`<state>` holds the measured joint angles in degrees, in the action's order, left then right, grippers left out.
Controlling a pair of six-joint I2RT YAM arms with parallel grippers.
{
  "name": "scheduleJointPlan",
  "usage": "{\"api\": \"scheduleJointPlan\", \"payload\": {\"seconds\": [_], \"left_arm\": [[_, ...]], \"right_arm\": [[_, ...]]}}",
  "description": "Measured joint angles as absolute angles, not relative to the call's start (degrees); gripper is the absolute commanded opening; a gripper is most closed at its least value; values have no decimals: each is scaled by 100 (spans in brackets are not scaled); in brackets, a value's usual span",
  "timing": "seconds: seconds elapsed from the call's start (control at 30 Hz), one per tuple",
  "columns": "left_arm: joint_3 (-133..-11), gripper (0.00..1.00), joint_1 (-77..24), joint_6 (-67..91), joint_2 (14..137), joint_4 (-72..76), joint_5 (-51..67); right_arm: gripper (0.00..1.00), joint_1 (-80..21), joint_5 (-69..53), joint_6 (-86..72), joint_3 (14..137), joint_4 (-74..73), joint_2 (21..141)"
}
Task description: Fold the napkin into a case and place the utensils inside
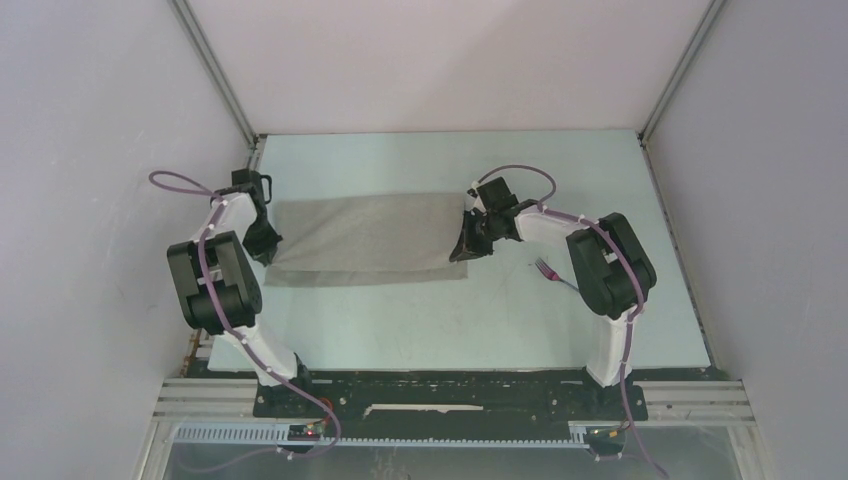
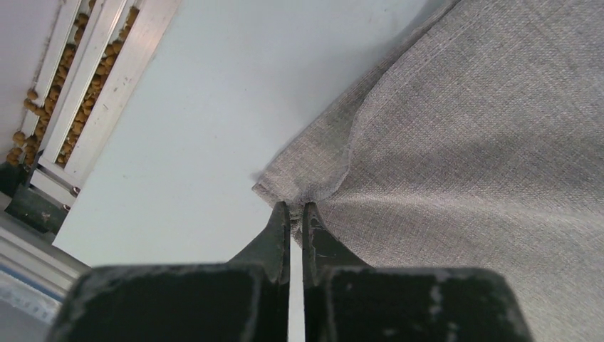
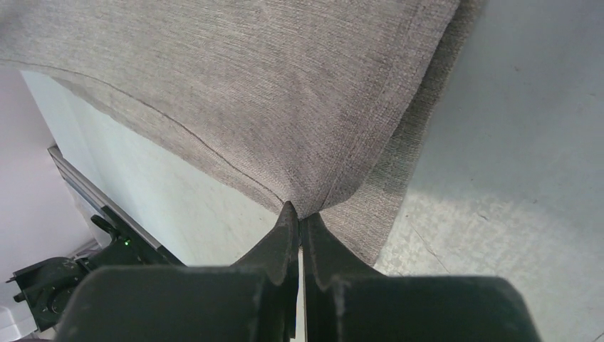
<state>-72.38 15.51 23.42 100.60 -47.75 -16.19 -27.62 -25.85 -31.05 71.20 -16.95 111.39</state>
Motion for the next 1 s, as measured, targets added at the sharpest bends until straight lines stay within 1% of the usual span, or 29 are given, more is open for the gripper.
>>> {"api": "scheduleJointPlan", "payload": {"seconds": [0.3,0.63,1.0], "left_arm": [[-6842,0,1551,2333,10060,-4746,-1752],[-6672,0,1551,2346,10022,-4729,-1874],[-6372,0,1551,2349,9692,-4718,-1984]], "right_arm": [[0,-2735,-2578,-3153,6879,-1535,11098],[0,-2709,-2576,-3194,6801,-1505,11091],[0,-2709,-2576,-3238,6626,-1439,10916]]}}
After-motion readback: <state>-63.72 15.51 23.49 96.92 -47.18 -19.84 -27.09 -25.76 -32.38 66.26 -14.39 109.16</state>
